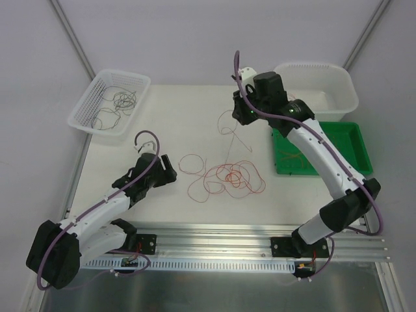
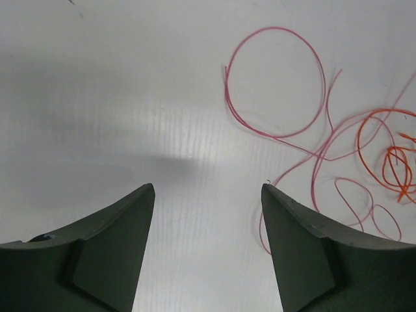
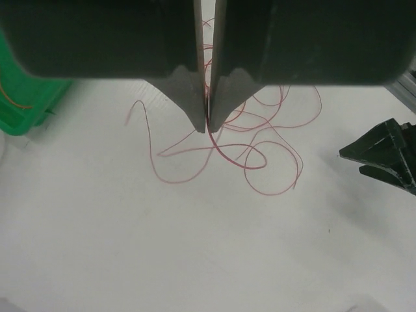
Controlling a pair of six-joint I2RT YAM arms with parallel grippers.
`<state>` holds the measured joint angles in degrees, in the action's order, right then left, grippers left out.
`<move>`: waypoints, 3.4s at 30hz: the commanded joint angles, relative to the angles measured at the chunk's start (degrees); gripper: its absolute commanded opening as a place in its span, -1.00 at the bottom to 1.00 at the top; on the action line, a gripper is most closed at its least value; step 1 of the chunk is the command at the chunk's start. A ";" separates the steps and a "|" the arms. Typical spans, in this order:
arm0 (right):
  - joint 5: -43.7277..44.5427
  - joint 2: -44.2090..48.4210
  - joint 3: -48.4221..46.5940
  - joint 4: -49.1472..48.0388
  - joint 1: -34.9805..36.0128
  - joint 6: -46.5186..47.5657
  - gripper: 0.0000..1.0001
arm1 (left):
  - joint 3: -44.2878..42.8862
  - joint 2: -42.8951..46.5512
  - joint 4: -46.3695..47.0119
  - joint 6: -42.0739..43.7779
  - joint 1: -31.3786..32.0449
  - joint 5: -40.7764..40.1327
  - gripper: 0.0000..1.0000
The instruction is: Untangle the cables
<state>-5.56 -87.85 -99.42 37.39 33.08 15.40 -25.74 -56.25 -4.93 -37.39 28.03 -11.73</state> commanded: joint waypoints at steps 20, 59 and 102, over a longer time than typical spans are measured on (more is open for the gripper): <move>-18.00 -22.62 8.10 -6.45 12.35 7.27 0.33 | 1.13 3.25 -5.79 -3.39 0.09 4.96 0.59; -7.36 -33.36 -4.03 -4.96 18.77 14.48 -0.98 | 3.42 12.66 -12.48 -3.66 -2.02 8.20 0.98; 2.93 -2.06 -20.12 -0.55 -14.52 9.04 -0.99 | -39.66 -18.63 -23.73 14.36 -10.54 27.99 0.98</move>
<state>0.45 -91.66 -118.39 40.21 20.36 25.76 -63.88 -74.04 -23.92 -27.53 18.09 15.88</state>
